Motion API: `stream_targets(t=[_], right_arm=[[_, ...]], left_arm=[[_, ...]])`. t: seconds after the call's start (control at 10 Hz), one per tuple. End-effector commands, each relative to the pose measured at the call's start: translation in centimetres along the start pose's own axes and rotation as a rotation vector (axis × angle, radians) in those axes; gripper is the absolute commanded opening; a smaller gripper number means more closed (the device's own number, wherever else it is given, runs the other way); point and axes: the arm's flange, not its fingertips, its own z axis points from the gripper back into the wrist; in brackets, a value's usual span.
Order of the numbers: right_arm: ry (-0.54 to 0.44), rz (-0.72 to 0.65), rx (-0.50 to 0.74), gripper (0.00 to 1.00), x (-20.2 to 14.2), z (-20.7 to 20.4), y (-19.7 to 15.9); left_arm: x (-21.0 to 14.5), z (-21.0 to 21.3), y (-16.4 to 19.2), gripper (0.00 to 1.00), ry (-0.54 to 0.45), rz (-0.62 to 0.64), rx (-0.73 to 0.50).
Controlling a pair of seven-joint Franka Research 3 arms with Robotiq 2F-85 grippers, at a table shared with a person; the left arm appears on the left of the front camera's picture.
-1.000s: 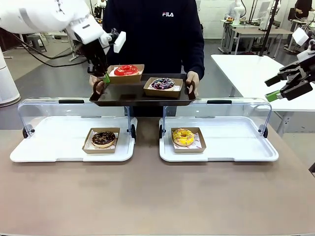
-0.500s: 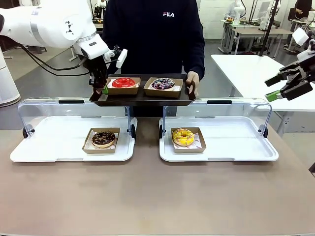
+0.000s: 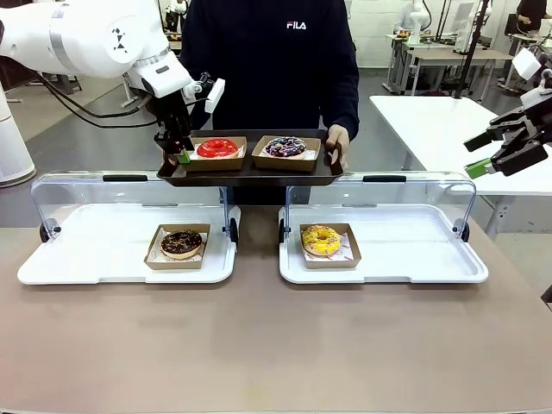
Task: Provide the desired donut to the person.
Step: Place the picked Paper togo box onto the Handle tray extended by the person.
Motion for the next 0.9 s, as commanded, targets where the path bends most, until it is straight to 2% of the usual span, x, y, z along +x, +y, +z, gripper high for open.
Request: stream_targets(t=[0.0,0.1,0.2,0.8], right_arm=[[-0.011,-0.001,0.005,1.0,-0.1,0.0,-0.1],[-0.011,-0.001,0.005,1.0,-0.1,0.0,-0.1],[-0.011,-0.001,0.005,1.0,-0.1,0.0,-0.1],[-0.011,-0.001,0.005,1.0,-0.1,0.0,-0.1]], left_arm=[[-0.3,0.6,-0.9,1.0,0.002,-0.011,0.0],[-0.2,1.3,-1.1,0.92,-0.021,-0.014,-0.014],[-0.2,2.0,-1.2,1.0,-0.011,-0.012,-0.018],[0.0,3.0,-2.2,1.0,-0.021,-0.026,-0.116]])
